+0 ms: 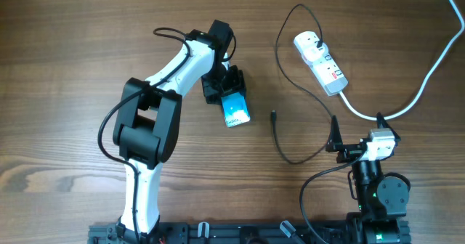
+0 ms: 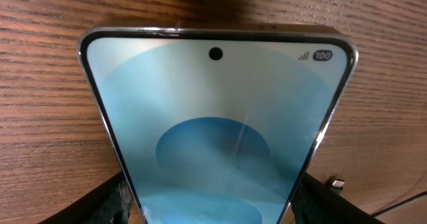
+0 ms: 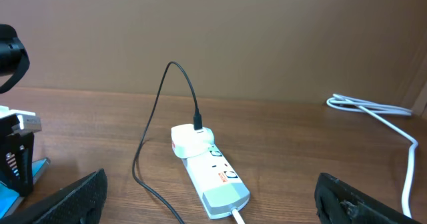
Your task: Plug charger to phone and switch on socket
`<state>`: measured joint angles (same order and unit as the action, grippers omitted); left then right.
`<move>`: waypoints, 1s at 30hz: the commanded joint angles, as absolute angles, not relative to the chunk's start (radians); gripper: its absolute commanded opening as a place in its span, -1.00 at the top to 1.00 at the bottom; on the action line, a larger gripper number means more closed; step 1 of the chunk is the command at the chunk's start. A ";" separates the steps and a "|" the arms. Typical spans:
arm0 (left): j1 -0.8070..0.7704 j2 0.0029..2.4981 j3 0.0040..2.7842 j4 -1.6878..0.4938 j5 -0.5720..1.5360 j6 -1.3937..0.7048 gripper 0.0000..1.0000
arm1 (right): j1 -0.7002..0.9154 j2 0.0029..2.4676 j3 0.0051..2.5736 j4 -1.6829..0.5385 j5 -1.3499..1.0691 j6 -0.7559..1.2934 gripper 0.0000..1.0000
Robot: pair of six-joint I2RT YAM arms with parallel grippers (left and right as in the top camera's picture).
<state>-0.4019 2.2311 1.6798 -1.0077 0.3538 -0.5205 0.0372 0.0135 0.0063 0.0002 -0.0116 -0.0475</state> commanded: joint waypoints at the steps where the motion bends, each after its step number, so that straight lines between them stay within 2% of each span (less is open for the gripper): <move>1: -0.403 2.238 1.670 -1.011 0.353 -0.528 -0.40 | 0.032 0.009 0.005 0.003 -0.025 -0.052 -1.00; 20: -0.565 2.239 1.669 -1.032 -0.025 -0.592 -0.40 | 0.032 0.009 0.005 0.003 -0.025 -0.052 -1.00; 25: -0.623 2.240 1.651 -1.033 -0.129 -0.637 -0.45 | 0.032 0.009 0.005 0.003 -0.025 -0.052 -1.00; 30: -0.638 2.252 1.619 -1.033 -0.142 -0.637 -0.50 | 0.032 0.009 0.005 0.003 -0.025 -0.052 -1.00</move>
<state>-0.6270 2.2253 1.6711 -1.0279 -0.0956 -0.6155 0.0372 0.0135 0.0063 0.0002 -0.0116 -0.0471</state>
